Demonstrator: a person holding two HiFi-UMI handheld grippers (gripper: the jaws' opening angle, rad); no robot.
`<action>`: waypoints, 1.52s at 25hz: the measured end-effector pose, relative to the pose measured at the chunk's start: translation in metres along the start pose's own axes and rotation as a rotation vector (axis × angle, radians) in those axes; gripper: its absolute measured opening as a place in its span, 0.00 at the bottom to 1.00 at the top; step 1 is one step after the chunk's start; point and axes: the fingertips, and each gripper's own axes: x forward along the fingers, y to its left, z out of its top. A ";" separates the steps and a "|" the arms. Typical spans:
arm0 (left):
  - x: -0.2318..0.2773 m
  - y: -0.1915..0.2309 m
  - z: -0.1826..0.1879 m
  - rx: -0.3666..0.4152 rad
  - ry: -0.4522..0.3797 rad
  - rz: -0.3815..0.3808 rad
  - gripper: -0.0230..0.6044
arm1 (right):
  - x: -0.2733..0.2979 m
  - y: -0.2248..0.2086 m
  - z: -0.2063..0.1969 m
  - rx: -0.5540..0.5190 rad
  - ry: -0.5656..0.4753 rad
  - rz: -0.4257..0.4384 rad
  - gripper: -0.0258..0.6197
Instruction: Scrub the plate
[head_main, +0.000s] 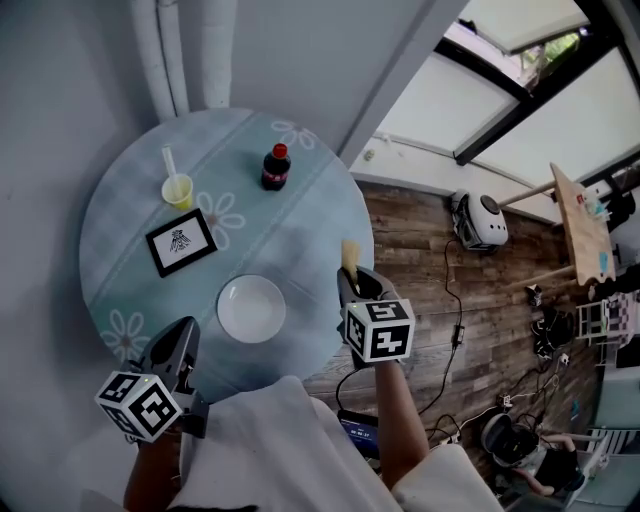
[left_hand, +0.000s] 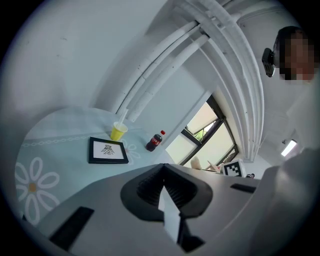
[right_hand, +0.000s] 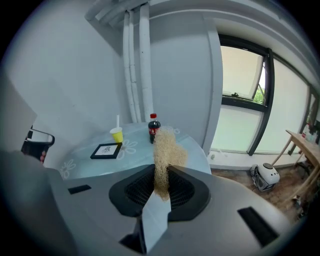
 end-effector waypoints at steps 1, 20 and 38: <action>-0.003 0.002 0.000 -0.003 -0.005 0.017 0.05 | 0.006 0.001 -0.004 -0.011 0.016 0.002 0.14; -0.016 -0.010 -0.017 0.045 0.031 0.036 0.05 | 0.081 0.026 -0.090 -0.292 0.323 -0.052 0.14; -0.021 0.013 -0.024 -0.028 0.025 0.108 0.05 | 0.097 0.046 -0.120 -0.349 0.413 -0.032 0.24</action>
